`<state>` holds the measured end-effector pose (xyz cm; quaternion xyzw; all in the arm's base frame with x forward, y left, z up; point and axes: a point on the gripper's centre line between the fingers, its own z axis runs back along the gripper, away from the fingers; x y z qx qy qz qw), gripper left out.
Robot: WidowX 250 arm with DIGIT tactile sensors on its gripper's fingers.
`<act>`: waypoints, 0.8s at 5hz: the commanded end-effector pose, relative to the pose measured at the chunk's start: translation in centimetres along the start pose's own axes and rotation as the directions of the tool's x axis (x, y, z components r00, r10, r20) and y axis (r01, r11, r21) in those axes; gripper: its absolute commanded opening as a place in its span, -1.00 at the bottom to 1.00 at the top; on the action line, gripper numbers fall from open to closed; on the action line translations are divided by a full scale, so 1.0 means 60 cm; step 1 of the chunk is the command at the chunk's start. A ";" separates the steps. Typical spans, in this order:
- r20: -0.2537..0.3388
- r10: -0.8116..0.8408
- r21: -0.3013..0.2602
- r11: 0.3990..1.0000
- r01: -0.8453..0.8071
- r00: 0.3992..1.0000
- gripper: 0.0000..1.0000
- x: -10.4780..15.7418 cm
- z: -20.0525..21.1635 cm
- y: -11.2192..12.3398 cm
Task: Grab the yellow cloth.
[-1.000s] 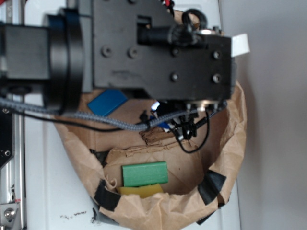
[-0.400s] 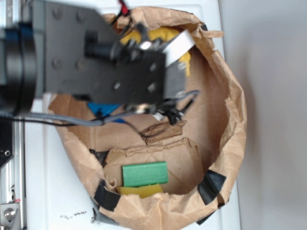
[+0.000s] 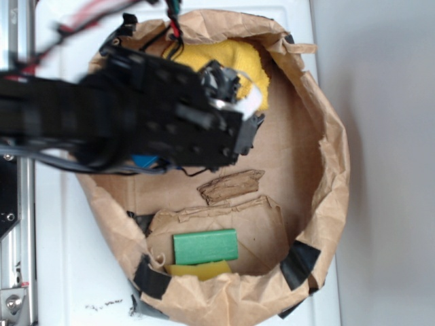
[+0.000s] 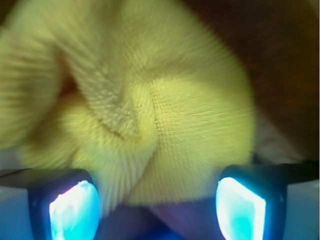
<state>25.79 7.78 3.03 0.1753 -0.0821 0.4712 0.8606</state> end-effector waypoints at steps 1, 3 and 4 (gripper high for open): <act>0.016 -0.014 -0.048 0.999 0.015 1.000 -1.00 0.019 0.019 0.011; -0.005 -0.128 -0.136 0.983 0.127 0.992 -1.00 -0.013 0.086 0.065; -0.016 -0.170 -0.199 0.966 0.163 0.985 -1.00 -0.019 0.124 0.088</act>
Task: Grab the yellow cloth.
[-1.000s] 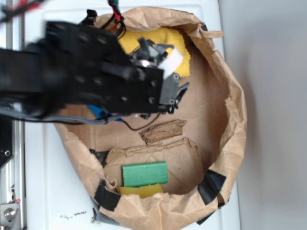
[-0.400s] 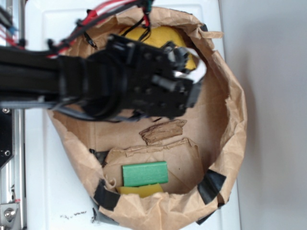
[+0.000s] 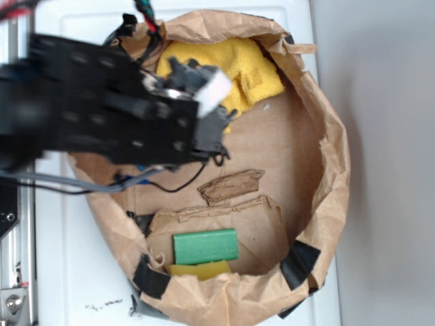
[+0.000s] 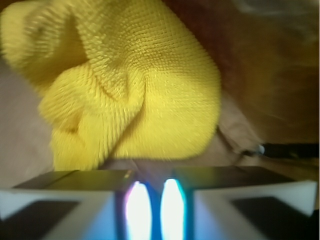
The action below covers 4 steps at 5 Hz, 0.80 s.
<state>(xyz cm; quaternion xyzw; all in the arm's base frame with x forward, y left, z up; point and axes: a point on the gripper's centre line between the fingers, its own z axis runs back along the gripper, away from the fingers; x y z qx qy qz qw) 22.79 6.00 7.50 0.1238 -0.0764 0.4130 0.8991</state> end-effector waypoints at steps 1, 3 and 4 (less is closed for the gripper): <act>-0.001 -0.076 -0.114 0.991 0.076 0.997 -1.00 0.000 0.064 0.049; 0.004 0.018 -0.057 0.998 -0.018 1.000 1.00 0.015 0.026 0.030; 0.027 0.083 -0.045 0.996 -0.082 0.996 1.00 0.029 0.004 0.011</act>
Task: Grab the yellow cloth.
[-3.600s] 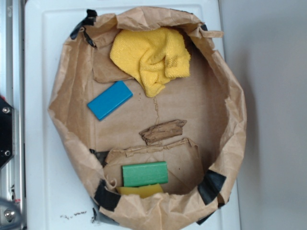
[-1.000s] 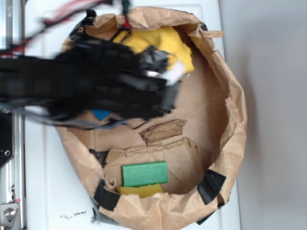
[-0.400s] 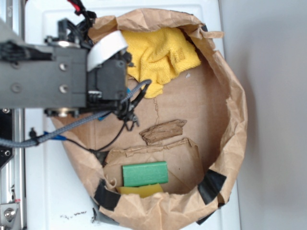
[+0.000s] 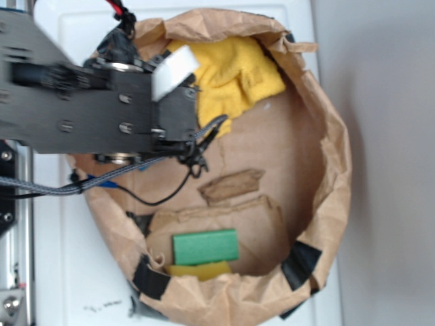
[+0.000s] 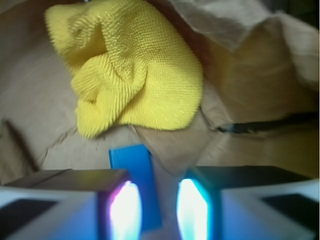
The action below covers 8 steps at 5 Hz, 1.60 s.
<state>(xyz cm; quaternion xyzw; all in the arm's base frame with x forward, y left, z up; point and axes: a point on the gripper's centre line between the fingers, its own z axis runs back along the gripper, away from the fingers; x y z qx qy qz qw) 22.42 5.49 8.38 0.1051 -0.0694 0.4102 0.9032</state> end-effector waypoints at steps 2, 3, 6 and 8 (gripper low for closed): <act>0.084 0.176 0.003 0.984 -0.176 0.981 1.00 0.049 -0.014 0.014; 0.084 0.176 -0.001 0.984 -0.177 0.981 1.00 0.050 -0.014 0.028; 0.214 0.235 -0.143 0.968 -0.208 0.948 1.00 0.035 -0.055 0.003; 0.214 0.263 -0.067 0.965 -0.254 0.941 1.00 0.062 -0.073 -0.046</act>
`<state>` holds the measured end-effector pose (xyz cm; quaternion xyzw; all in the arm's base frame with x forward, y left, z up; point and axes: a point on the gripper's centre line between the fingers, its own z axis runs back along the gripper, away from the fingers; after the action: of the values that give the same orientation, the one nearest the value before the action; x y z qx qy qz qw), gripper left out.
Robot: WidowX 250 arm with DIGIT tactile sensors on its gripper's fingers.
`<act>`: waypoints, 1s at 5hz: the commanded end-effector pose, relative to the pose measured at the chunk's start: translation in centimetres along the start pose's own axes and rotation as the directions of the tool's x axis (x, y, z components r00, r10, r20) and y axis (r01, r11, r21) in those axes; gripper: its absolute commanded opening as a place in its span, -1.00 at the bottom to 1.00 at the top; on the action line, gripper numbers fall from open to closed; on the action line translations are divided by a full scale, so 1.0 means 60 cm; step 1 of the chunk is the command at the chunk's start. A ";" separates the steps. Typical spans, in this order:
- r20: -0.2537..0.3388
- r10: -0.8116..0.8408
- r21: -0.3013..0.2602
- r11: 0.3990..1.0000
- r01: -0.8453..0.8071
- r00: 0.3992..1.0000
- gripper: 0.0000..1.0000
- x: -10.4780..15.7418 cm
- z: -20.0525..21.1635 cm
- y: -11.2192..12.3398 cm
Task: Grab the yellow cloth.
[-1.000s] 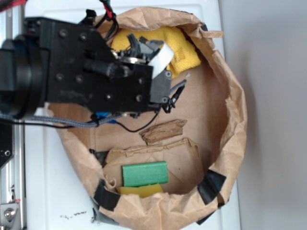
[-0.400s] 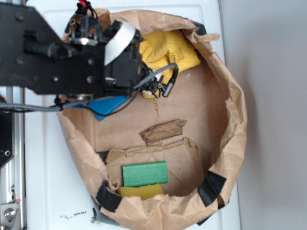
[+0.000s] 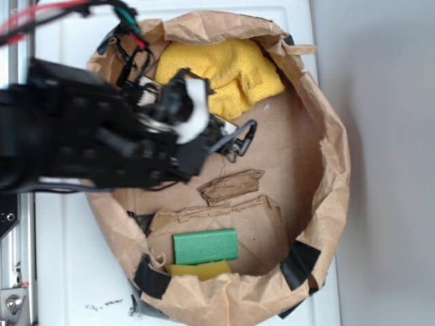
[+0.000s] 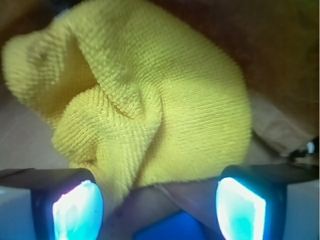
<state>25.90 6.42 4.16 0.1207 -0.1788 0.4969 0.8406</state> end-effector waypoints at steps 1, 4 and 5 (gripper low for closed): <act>0.033 0.032 0.028 0.999 -0.033 0.999 1.00 0.026 -0.018 -0.029; 0.051 0.064 0.032 0.997 -0.066 0.997 -1.00 0.033 -0.029 -0.046; 0.050 0.044 0.025 0.999 -0.045 0.998 -1.00 0.032 -0.026 -0.040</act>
<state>30.11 6.58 2.27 0.1511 -0.1759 0.5172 0.8239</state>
